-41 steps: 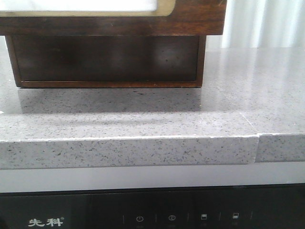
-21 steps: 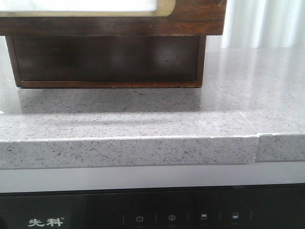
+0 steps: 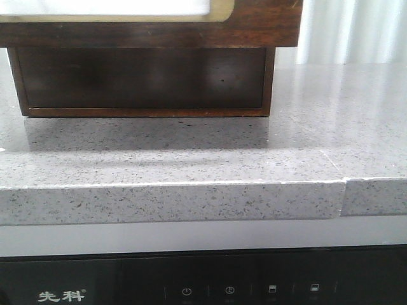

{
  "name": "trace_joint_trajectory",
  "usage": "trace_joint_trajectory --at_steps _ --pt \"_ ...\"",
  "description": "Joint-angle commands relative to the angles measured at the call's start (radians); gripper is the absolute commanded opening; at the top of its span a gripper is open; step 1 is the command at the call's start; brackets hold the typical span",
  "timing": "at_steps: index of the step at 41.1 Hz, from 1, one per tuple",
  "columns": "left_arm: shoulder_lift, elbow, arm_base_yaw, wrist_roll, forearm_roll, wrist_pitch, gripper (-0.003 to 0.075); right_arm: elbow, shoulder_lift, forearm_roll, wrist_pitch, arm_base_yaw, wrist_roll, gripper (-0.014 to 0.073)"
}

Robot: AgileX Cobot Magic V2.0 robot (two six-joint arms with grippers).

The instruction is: Put scissors in drawer with both arms

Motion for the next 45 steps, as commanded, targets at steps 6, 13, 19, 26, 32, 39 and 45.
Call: trace_joint_trajectory --at_steps 6,13,19,26,32,39,45 --pt "0.002 -0.031 -0.005 -0.008 0.000 -0.091 0.0296 -0.021 0.002 -0.015 -0.077 -0.004 0.002 0.0056" --pt "0.002 -0.031 -0.005 -0.008 0.000 -0.089 0.0048 -0.021 0.002 -0.015 -0.077 -0.004 0.002 -0.0063" --pt "0.002 -0.031 -0.005 -0.008 0.000 -0.093 -0.0020 -0.021 0.002 -0.015 -0.092 -0.004 0.002 -0.0067" --pt "0.002 -0.031 -0.005 -0.008 -0.002 -0.093 -0.0020 -0.021 0.002 -0.015 -0.092 -0.004 0.001 -0.0067" --pt "0.002 -0.031 -0.005 -0.008 -0.002 -0.093 -0.0020 -0.021 0.002 -0.015 -0.091 -0.004 0.001 -0.0067" --pt "0.002 -0.031 -0.005 -0.008 -0.002 -0.093 -0.0020 -0.021 0.002 -0.015 -0.091 -0.004 0.001 -0.0067" --pt "-0.016 0.001 0.008 -0.008 -0.009 -0.104 -0.0020 -0.021 0.002 -0.015 -0.091 -0.004 0.001 -0.0067"
